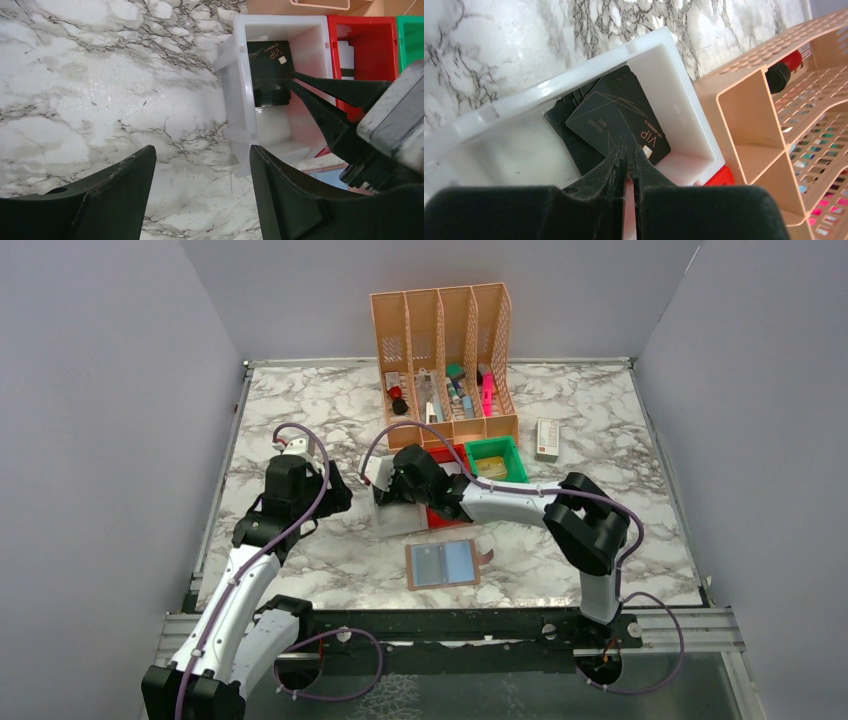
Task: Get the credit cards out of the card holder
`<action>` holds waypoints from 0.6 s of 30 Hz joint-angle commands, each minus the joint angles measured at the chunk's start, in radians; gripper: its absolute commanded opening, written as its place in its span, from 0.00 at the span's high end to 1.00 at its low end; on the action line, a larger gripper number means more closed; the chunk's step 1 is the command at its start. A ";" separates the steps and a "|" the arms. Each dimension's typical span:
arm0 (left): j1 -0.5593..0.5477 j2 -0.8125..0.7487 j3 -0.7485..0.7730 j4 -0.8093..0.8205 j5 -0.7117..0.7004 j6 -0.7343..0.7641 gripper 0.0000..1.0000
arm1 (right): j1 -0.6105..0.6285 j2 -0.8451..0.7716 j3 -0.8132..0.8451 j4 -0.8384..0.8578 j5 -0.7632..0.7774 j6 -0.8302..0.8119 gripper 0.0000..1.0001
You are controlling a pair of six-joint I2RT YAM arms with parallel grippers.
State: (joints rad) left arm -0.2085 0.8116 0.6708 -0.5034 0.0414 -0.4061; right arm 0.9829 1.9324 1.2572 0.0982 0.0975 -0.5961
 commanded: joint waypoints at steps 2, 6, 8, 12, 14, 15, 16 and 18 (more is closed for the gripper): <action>0.006 0.001 -0.012 0.021 0.025 -0.002 0.28 | 0.007 -0.040 0.050 -0.025 0.042 0.214 0.86; 0.006 -0.007 -0.014 0.022 0.025 -0.002 0.28 | 0.008 -0.109 0.054 -0.069 0.048 0.404 0.86; 0.005 -0.009 -0.014 0.022 0.025 -0.002 0.28 | 0.008 -0.164 0.037 -0.115 0.038 0.501 0.86; 0.006 -0.009 -0.014 0.024 0.030 0.000 0.28 | 0.008 -0.317 -0.116 -0.105 0.016 0.704 0.85; 0.005 -0.011 -0.014 0.024 0.031 0.000 0.28 | 0.008 -0.406 -0.221 -0.076 0.002 0.800 0.82; 0.005 -0.011 -0.014 0.023 0.030 0.000 0.28 | 0.007 -0.444 -0.268 -0.065 -0.004 0.846 0.79; 0.005 -0.012 -0.015 0.023 0.030 0.000 0.28 | 0.008 -0.481 -0.312 -0.054 -0.022 0.892 0.74; 0.005 -0.012 -0.015 0.023 0.030 0.000 0.28 | 0.008 -0.535 -0.391 -0.041 -0.075 0.965 0.70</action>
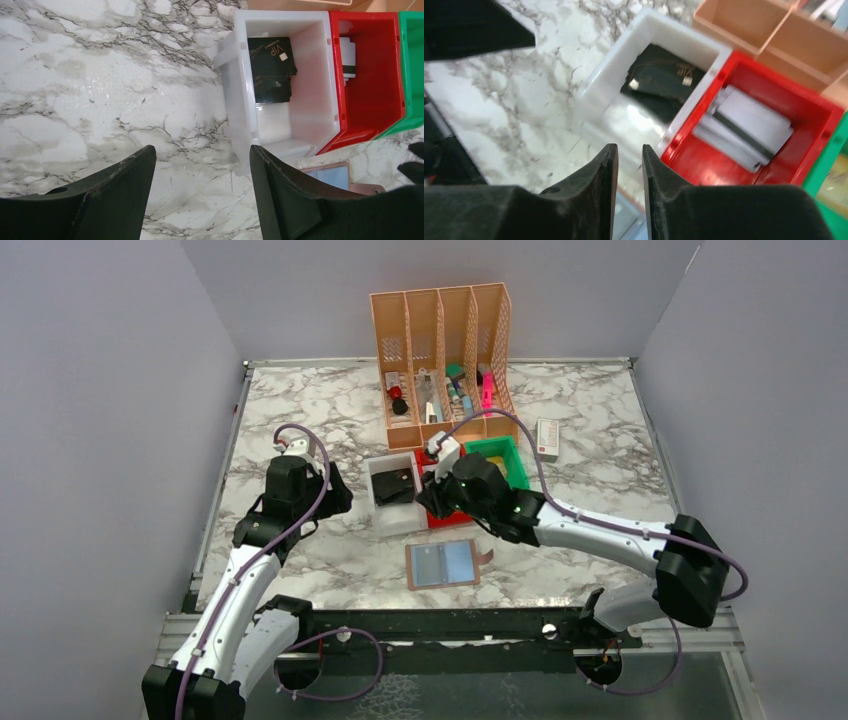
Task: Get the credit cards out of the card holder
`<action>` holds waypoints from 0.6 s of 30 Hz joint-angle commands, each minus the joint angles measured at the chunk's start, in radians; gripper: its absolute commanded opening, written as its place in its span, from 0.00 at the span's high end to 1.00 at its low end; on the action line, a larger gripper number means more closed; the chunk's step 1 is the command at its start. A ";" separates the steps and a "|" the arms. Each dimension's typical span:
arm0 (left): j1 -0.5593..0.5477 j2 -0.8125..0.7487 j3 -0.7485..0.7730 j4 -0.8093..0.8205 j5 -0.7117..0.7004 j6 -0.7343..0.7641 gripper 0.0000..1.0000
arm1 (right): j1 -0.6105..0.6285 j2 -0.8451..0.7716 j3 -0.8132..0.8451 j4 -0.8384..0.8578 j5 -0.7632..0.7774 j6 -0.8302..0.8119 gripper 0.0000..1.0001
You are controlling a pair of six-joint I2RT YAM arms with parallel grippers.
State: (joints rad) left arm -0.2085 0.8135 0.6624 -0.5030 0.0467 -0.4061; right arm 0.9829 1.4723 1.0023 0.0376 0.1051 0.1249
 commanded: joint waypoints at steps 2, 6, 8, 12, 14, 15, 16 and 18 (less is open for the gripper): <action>0.004 -0.014 -0.006 0.024 0.024 0.000 0.28 | 0.008 -0.107 -0.194 0.027 -0.158 0.312 0.70; 0.005 -0.016 -0.007 0.024 0.021 -0.001 0.28 | 0.029 -0.124 -0.284 0.049 -0.194 0.399 0.70; 0.005 -0.018 -0.007 0.023 0.018 -0.002 0.28 | 0.069 -0.128 -0.304 0.033 -0.139 0.422 0.69; 0.005 -0.015 -0.009 0.024 0.013 -0.003 0.28 | 0.175 -0.133 -0.288 -0.046 0.031 0.461 0.67; 0.006 -0.014 -0.009 0.023 0.013 -0.003 0.28 | 0.207 -0.141 -0.282 -0.076 0.111 0.483 0.66; 0.005 -0.012 -0.009 0.024 0.013 -0.003 0.28 | 0.231 -0.143 -0.281 -0.089 0.142 0.493 0.65; 0.005 -0.013 -0.010 0.024 0.013 -0.003 0.28 | 0.240 -0.144 -0.277 -0.099 0.165 0.497 0.64; 0.005 -0.011 -0.010 0.023 0.013 -0.003 0.28 | 0.246 -0.134 -0.263 -0.118 0.182 0.490 0.63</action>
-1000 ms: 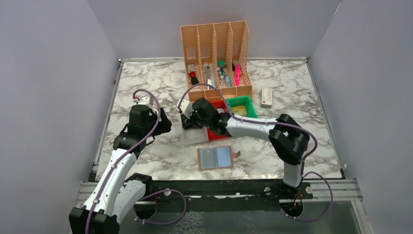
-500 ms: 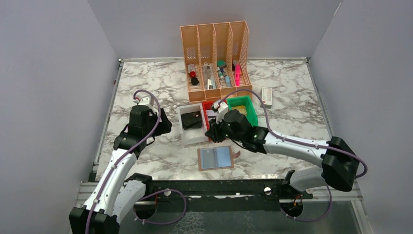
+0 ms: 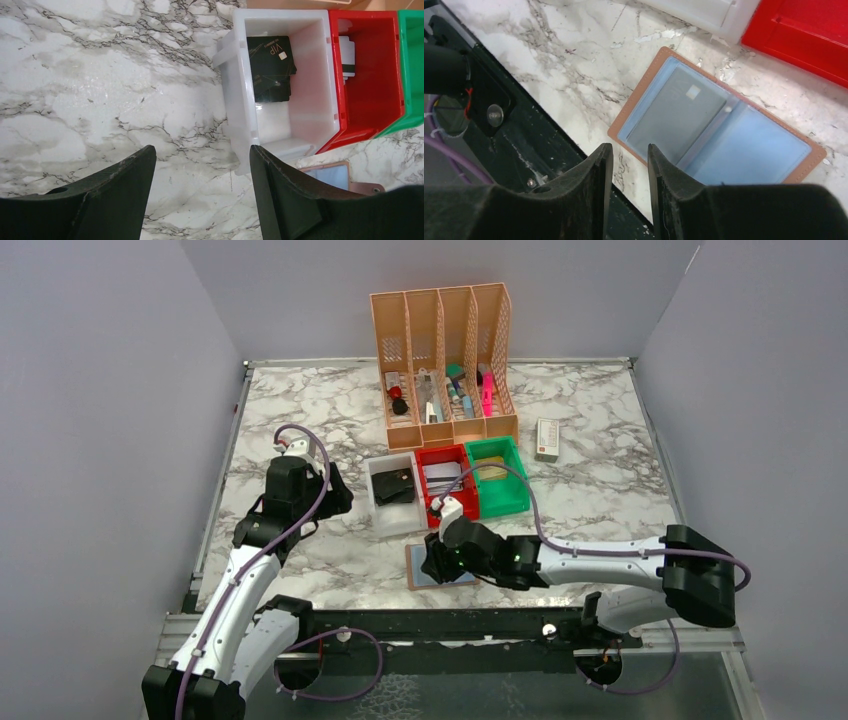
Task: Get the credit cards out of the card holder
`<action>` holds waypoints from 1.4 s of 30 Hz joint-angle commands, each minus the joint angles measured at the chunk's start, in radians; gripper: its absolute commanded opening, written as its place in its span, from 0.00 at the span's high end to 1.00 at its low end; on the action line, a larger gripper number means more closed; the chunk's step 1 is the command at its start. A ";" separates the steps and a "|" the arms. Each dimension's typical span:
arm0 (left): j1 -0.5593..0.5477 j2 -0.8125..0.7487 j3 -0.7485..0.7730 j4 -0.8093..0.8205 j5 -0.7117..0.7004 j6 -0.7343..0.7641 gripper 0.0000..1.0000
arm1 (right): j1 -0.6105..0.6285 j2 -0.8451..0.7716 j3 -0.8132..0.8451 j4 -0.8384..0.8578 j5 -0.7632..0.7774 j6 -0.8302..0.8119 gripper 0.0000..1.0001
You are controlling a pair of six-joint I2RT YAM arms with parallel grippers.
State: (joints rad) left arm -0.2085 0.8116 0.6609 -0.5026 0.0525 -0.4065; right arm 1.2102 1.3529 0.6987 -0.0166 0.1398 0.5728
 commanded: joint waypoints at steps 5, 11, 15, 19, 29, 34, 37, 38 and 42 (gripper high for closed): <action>0.005 -0.005 -0.009 0.023 0.010 -0.003 0.28 | 0.029 0.034 0.072 -0.086 0.146 0.032 0.60; 0.004 -0.002 -0.010 0.022 0.009 -0.003 0.28 | 0.053 0.161 0.137 -0.137 0.162 0.035 0.48; 0.004 -0.003 -0.011 0.024 0.011 -0.003 0.28 | 0.075 0.231 0.177 -0.182 0.209 0.047 0.45; 0.005 -0.004 -0.010 0.023 0.012 -0.003 0.28 | 0.100 0.292 0.229 -0.266 0.296 0.067 0.43; 0.005 0.001 -0.012 0.026 0.023 -0.002 0.28 | 0.135 0.437 0.288 -0.353 0.333 0.106 0.43; 0.004 0.003 -0.014 0.027 0.027 -0.001 0.28 | 0.137 0.467 0.287 -0.369 0.348 0.130 0.51; 0.004 0.005 -0.014 0.029 0.031 -0.002 0.28 | 0.138 0.473 0.288 -0.375 0.383 0.140 0.66; 0.004 0.006 -0.014 0.030 0.032 -0.001 0.28 | 0.137 0.476 0.286 -0.375 0.387 0.143 0.69; 0.004 0.012 -0.015 0.030 0.036 -0.002 0.28 | 0.137 0.475 0.273 -0.366 0.394 0.155 0.77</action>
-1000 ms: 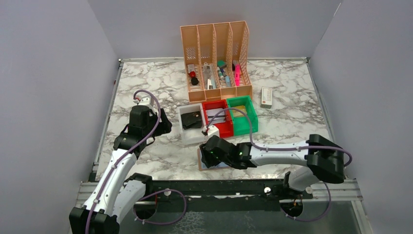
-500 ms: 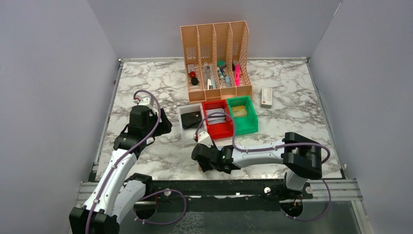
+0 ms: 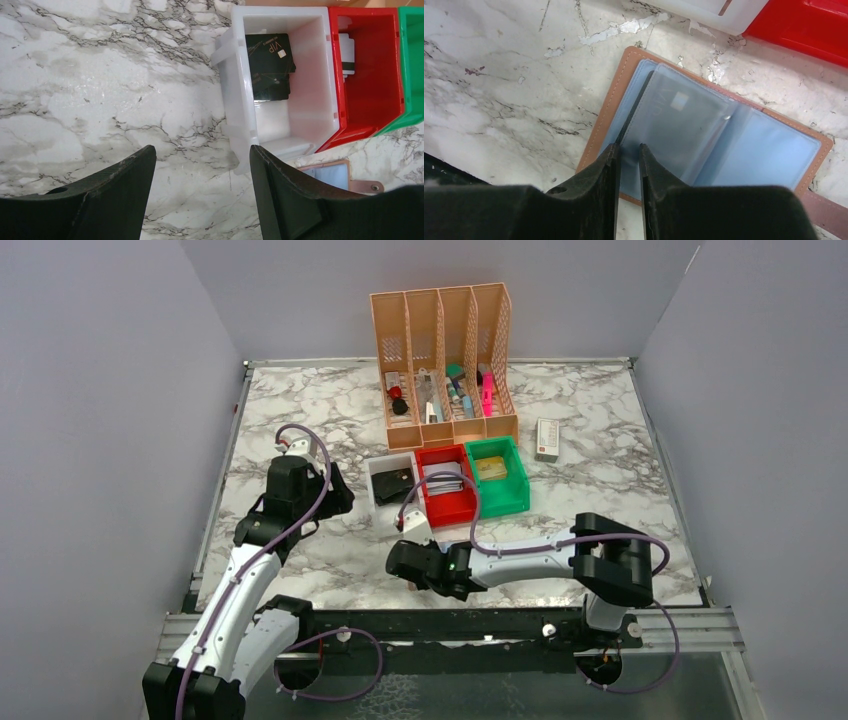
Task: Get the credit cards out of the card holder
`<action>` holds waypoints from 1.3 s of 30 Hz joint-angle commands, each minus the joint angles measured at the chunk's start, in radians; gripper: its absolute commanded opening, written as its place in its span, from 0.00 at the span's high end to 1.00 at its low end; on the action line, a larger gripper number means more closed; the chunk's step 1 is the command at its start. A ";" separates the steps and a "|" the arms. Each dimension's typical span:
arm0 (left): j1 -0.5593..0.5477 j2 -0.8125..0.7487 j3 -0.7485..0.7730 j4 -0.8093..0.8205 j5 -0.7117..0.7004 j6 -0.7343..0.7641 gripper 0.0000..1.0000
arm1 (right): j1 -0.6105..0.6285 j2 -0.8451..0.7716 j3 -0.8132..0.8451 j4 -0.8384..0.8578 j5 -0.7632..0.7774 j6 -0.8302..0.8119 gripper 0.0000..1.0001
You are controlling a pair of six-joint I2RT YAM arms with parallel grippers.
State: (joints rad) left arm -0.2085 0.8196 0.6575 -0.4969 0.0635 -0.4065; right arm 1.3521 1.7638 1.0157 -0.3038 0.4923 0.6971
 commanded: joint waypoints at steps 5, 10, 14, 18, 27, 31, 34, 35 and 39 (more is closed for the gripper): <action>0.004 0.008 -0.012 0.026 0.028 -0.002 0.28 | -0.005 0.032 -0.067 -0.045 0.036 0.034 0.88; 0.004 0.010 -0.012 0.026 0.030 0.000 0.28 | -0.007 -0.069 -0.120 0.036 0.020 0.019 0.93; 0.004 0.011 -0.013 0.026 0.031 0.000 0.28 | -0.025 -0.183 -0.186 0.129 -0.034 0.009 0.94; 0.004 0.010 -0.013 0.027 0.033 0.000 0.28 | -0.063 -0.304 -0.268 0.214 -0.092 0.013 0.94; 0.004 0.011 -0.013 0.030 0.044 0.002 0.28 | -0.152 -0.451 -0.378 0.229 -0.109 0.075 0.92; 0.004 0.010 -0.014 0.031 0.045 0.002 0.28 | -0.190 -0.474 -0.423 0.214 -0.095 0.150 0.92; 0.004 0.009 -0.014 0.031 0.047 0.002 0.28 | -0.196 -0.496 -0.472 0.217 -0.071 0.224 0.92; 0.004 0.010 -0.014 0.031 0.047 0.002 0.28 | -0.197 -0.505 -0.489 0.221 -0.063 0.252 0.92; 0.004 0.009 -0.015 0.032 0.048 0.003 0.28 | -0.199 -0.539 -0.544 0.229 -0.022 0.314 0.92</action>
State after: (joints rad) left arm -0.2085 0.8307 0.6537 -0.4957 0.0872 -0.4061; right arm 1.1568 1.2636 0.5133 -0.0929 0.4068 0.9066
